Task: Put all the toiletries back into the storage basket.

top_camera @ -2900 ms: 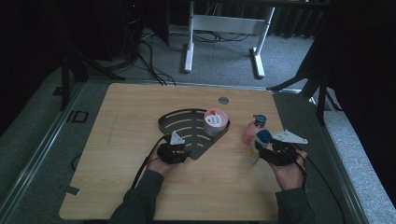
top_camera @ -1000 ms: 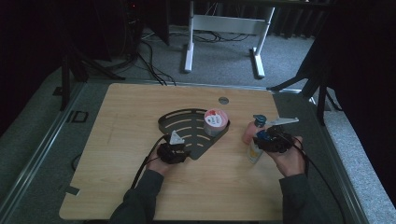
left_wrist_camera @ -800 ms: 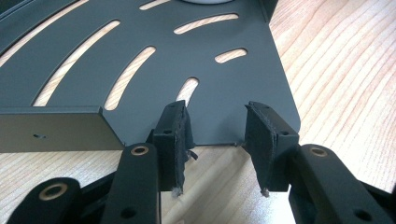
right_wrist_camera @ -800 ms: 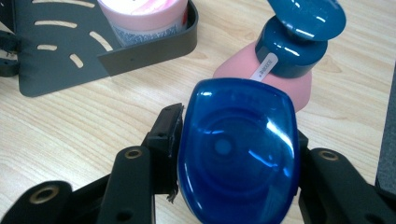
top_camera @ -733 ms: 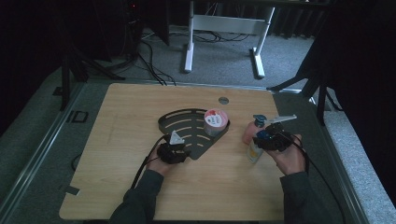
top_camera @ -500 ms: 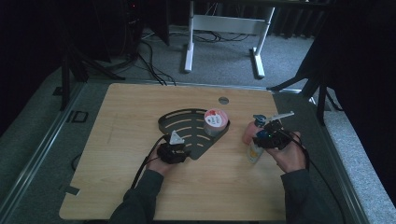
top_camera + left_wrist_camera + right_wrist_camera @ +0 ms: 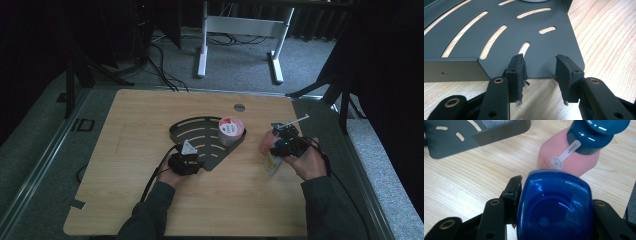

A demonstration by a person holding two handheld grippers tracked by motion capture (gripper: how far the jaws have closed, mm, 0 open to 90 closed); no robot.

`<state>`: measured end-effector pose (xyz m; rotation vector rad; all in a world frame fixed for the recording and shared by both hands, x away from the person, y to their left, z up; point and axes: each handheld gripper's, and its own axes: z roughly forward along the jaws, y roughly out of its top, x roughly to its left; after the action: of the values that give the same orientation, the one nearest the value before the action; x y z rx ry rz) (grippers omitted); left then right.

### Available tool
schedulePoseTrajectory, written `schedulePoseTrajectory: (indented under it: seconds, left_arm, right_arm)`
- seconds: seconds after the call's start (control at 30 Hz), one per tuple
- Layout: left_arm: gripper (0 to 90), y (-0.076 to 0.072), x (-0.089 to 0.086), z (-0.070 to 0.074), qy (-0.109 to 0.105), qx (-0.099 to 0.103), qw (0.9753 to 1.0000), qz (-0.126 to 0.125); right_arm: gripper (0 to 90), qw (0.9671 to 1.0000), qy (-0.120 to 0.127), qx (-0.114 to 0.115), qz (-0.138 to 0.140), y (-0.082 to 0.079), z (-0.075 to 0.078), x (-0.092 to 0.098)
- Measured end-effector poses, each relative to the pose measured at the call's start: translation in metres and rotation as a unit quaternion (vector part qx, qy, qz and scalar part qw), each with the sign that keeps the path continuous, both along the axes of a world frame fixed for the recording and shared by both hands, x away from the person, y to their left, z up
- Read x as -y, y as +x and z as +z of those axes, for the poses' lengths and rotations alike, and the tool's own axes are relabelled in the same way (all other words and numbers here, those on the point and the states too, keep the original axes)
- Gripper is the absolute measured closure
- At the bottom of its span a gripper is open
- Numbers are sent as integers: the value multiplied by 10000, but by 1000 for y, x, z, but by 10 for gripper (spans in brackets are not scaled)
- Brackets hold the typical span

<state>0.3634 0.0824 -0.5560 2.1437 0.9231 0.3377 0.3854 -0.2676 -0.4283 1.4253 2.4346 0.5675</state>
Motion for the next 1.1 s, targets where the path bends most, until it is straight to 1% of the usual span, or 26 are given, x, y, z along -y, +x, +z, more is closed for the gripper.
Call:
schedulePoseTrajectory:
  seconds: [0.1,0.23,0.43,0.63,0.77,0.9,1.0,1.1]
  left_arm:
    - [582,0,0,0,-8,-3,10000,0]
    - [582,0,0,0,-9,-2,10000,-2]
    - [582,0,0,0,-5,-3,10000,-5]
    - [582,0,0,0,-23,-9,10000,-2]
    - [581,0,0,0,-24,-11,10000,-4]
    - [582,0,0,0,-20,-10,10000,-4]
    - [581,0,0,0,-28,-14,10000,-5]
    - [582,0,0,0,-27,-15,10000,-5]
  right_arm:
    - [530,9999,-110,-121,17,3,-2,-2]
    - [531,9998,-133,-149,2,5,-2,-3]
    - [531,9992,-211,-334,21,9,-2,-5]
    - [531,9980,-343,-527,42,14,-4,-8]
    - [533,9970,-352,-686,58,17,-4,-8]
    - [537,9958,-421,-801,139,20,-4,-10]
    - [539,9952,-470,-837,206,20,-3,-11]
    - [540,9939,-510,-936,291,20,-3,-12]
